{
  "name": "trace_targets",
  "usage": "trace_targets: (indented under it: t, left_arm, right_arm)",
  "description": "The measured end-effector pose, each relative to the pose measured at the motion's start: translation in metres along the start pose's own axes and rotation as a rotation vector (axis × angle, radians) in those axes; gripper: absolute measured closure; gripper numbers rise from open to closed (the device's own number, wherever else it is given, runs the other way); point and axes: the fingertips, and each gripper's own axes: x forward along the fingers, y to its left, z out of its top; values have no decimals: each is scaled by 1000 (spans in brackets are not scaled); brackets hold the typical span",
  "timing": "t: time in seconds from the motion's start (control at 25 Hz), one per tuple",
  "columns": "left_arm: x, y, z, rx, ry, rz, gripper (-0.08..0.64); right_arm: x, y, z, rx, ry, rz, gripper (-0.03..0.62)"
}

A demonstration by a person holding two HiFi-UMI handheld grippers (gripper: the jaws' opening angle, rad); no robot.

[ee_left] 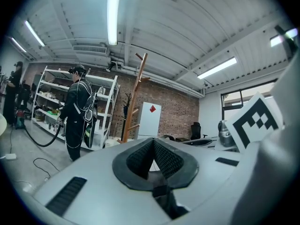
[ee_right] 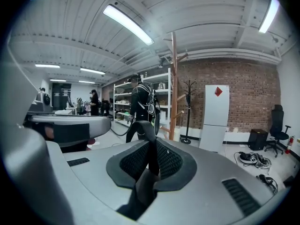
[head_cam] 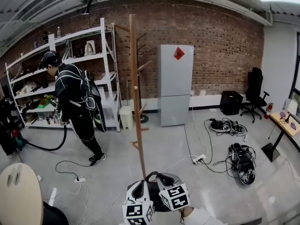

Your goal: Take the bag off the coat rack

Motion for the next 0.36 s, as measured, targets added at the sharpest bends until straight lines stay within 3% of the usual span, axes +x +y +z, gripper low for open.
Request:
trace_targets:
  t: [0.36]
  left_arm:
    - [0, -2, -3, -5, 2, -8, 558]
  right_arm:
    - [-3, 2, -2, 5, -1, 8, 551]
